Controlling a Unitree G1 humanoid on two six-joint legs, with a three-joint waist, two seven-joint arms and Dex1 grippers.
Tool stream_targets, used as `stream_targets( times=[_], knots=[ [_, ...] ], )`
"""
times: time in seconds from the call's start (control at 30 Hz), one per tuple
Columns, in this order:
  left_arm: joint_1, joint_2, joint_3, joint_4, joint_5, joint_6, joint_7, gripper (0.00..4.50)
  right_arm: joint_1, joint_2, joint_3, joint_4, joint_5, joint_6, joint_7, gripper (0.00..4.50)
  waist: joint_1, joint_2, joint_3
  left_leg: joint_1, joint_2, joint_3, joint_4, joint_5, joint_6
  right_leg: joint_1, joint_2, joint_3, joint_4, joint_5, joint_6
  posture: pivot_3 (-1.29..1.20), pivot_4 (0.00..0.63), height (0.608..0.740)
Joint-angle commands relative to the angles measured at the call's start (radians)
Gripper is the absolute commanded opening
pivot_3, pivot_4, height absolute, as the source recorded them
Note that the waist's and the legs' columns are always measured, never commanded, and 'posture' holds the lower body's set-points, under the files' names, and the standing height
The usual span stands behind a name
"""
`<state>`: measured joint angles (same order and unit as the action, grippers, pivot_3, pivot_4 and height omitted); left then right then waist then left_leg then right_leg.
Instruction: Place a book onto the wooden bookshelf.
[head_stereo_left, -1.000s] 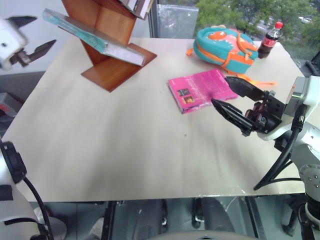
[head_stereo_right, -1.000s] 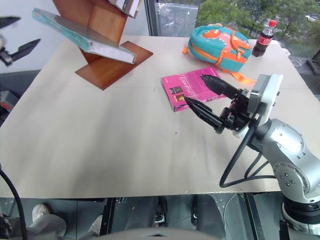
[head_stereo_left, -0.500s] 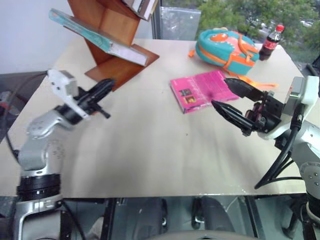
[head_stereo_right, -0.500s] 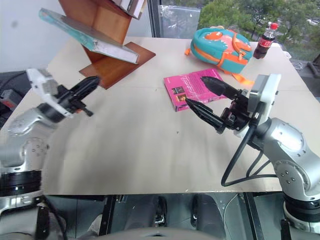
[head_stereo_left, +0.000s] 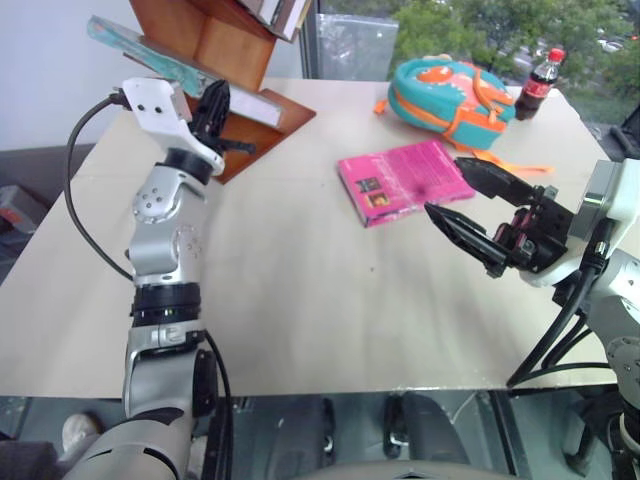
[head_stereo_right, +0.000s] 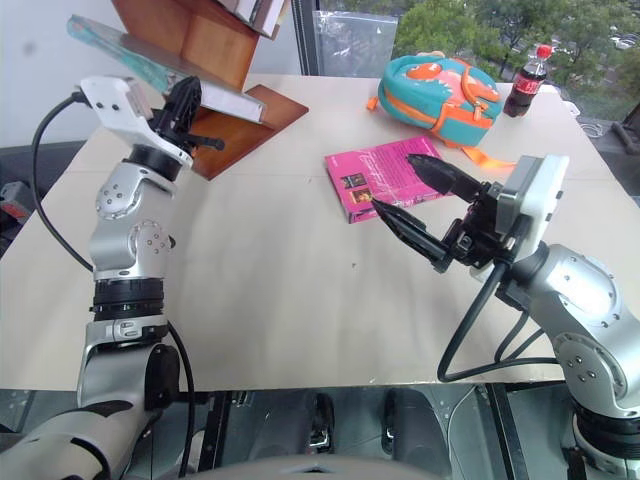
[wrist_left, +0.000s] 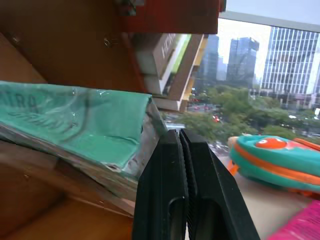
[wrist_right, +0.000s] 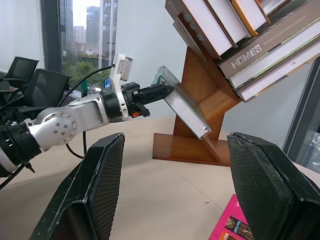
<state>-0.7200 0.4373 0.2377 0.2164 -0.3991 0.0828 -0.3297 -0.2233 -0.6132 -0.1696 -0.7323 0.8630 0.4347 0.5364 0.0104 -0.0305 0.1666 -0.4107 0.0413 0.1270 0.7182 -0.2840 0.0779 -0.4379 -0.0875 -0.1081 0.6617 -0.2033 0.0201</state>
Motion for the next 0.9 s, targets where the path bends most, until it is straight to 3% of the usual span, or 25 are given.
stream_targets(
  times=[0.03,0.27,0.33,0.47,0.6,0.8,0.9],
  knots=[
    [0.060,0.012,0.022,-0.094,-0.050,0.036,-0.063,0.11,-0.010,-0.010,-0.021,-0.029,0.004,-0.001,-0.009,3.36,-0.001,0.000,0.000,0.000,0.000,0.000,0.000,0.000,0.000,0.000,0.000,0.000,0.000,0.000,0.000,0.00,0.150,0.740],
    [0.253,0.060,0.013,-0.292,-0.172,0.235,-0.190,0.11,-0.009,-0.043,0.037,0.016,-0.122,0.000,0.007,3.36,0.001,0.000,0.000,0.000,0.000,-0.001,0.000,0.000,0.000,0.000,0.000,0.000,0.000,0.000,0.000,0.00,0.150,0.740],
    [0.320,0.084,0.029,-0.345,-0.206,0.274,-0.226,0.65,-0.010,-0.058,0.045,0.069,-0.154,0.034,-0.009,3.36,0.003,0.000,0.000,-0.001,0.000,-0.001,0.000,0.000,0.000,0.000,-0.001,-0.001,0.000,0.000,0.000,0.00,0.150,0.740],
    [0.497,0.139,0.096,-0.443,-0.240,0.307,-0.281,2.28,0.050,-0.125,0.039,0.136,-0.241,0.033,0.049,4.49,0.001,0.001,0.000,-0.001,0.000,-0.001,0.000,0.000,0.000,0.000,-0.002,-0.001,-0.001,0.000,0.000,0.00,0.150,0.740],
    [0.698,0.192,0.185,-0.549,-0.270,0.340,-0.320,4.14,0.172,-0.208,-0.045,0.172,-0.299,0.004,0.123,4.50,0.002,0.002,0.001,-0.003,0.001,-0.002,-0.001,0.000,0.000,-0.002,-0.002,0.000,-0.002,-0.001,-0.001,0.00,0.150,0.740],
    [0.925,0.268,0.310,-0.620,-0.261,0.358,-0.380,4.34,0.332,-0.286,-0.188,0.196,-0.351,-0.002,0.207,4.50,0.005,0.004,0.002,-0.003,0.001,-0.005,-0.001,-0.001,-0.001,-0.001,-0.005,0.000,-0.004,-0.005,-0.001,0.00,0.150,0.740],
    [0.961,0.294,0.338,-0.621,-0.266,0.366,-0.403,4.34,0.365,-0.299,-0.211,0.195,-0.357,0.006,0.235,4.50,0.005,0.005,0.002,-0.003,0.001,-0.007,-0.001,-0.003,-0.005,-0.001,-0.008,-0.002,-0.003,-0.005,-0.001,0.00,0.150,0.740]
  ],
)
